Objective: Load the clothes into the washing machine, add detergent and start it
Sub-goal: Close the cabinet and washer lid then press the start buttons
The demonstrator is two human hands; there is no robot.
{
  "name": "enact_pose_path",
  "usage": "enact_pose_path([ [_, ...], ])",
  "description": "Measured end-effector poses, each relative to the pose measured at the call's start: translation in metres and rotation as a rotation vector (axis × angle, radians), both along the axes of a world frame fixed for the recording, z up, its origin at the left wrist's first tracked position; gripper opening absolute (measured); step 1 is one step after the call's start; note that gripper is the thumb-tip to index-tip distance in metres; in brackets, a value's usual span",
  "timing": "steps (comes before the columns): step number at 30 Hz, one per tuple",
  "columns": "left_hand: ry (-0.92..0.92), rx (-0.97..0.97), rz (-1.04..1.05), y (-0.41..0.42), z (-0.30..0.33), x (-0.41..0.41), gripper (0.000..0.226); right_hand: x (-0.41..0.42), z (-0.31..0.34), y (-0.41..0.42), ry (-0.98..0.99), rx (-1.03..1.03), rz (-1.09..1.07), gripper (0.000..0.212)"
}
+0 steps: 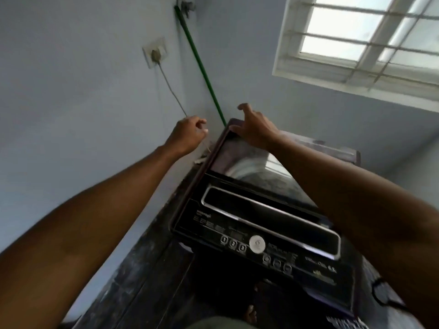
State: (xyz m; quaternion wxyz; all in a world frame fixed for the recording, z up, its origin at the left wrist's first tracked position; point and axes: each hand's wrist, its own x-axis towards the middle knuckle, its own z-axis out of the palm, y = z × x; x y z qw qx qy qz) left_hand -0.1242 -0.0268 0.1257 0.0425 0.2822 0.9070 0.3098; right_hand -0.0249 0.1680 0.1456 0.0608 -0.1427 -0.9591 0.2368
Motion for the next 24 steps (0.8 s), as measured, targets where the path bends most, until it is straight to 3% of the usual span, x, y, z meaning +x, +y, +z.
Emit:
enact_pose_path([
  [7, 0.321, 0.006, 0.152, -0.033, 0.07, -0.079, 0.043, -0.098, 0.058, -0.021, 0.229, 0.022, 0.125, 0.059],
  [12, 0.438, -0.044, 0.183, -0.05, 0.093, -0.141, 0.04, -0.175, 0.079, -0.037, 0.329, 0.019, 0.184, 0.065],
  [24, 0.53, -0.268, 0.139, -0.031, 0.085, -0.297, 0.043, -0.348, 0.032, -0.037, 0.257, -0.107, 0.137, 0.064],
])
